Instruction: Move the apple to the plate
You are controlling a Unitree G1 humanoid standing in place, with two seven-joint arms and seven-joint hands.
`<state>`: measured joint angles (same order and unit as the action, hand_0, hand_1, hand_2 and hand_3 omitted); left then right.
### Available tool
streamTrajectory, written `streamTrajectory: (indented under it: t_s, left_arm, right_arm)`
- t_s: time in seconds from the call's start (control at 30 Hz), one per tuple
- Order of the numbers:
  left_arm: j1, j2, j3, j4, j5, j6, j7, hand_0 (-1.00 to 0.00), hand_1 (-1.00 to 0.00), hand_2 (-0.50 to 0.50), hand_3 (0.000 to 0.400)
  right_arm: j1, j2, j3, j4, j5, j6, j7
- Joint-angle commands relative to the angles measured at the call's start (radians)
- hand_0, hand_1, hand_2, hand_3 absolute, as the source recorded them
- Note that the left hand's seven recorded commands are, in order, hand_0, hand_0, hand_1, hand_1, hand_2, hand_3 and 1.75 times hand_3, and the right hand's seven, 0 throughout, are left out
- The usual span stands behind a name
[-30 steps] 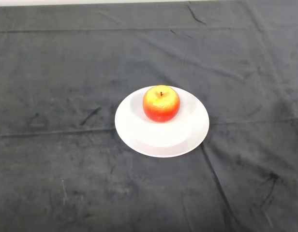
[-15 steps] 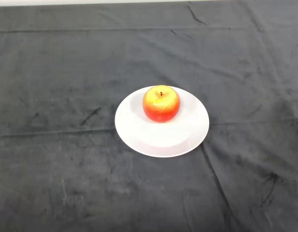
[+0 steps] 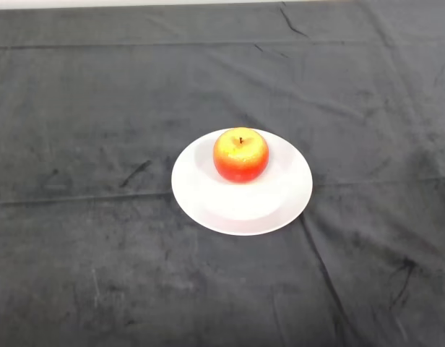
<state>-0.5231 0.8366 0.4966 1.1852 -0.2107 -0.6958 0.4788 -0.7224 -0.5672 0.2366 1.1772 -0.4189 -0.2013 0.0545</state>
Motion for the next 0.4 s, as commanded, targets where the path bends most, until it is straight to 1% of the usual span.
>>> streamTrajectory:
  t_s: [0.03, 0.4]
  left_arm:
    - [-0.018, 0.033, 0.04, 0.017, 0.025, 0.009, -0.003, 0.0, 0.0, 0.0, 0.0]
    - [-0.019, 0.033, 0.043, 0.017, 0.029, 0.01, -0.003, 0.0, 0.0, 0.0, 0.0]
  right_arm:
    - [-0.009, -0.026, 0.0022, 0.017, -0.0057, -0.009, -0.0093]
    - [-0.009, -0.026, 0.0022, 0.017, -0.0057, -0.009, -0.0093]
